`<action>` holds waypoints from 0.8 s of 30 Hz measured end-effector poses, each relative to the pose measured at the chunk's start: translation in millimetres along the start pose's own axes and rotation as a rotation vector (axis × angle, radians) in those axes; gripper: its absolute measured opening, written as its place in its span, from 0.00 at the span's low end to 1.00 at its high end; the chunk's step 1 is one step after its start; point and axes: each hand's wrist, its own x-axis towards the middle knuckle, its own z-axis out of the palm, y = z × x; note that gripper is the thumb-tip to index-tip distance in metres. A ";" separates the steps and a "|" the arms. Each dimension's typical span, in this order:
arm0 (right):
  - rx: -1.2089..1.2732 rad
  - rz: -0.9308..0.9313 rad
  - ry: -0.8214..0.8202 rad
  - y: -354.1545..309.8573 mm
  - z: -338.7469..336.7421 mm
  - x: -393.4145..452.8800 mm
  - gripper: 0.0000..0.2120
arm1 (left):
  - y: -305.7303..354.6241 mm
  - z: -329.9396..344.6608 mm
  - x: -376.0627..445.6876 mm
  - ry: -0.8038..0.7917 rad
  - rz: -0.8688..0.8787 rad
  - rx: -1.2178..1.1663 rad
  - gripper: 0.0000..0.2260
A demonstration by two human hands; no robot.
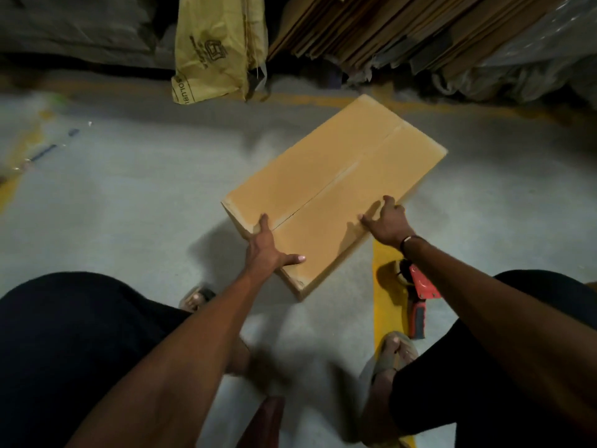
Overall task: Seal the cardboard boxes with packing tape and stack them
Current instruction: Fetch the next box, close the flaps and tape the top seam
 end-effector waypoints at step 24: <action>-0.259 0.366 0.013 65.3 -73.9 67.9 0.53 | -45.7 -86.0 81.8 -0.005 0.236 0.097 0.64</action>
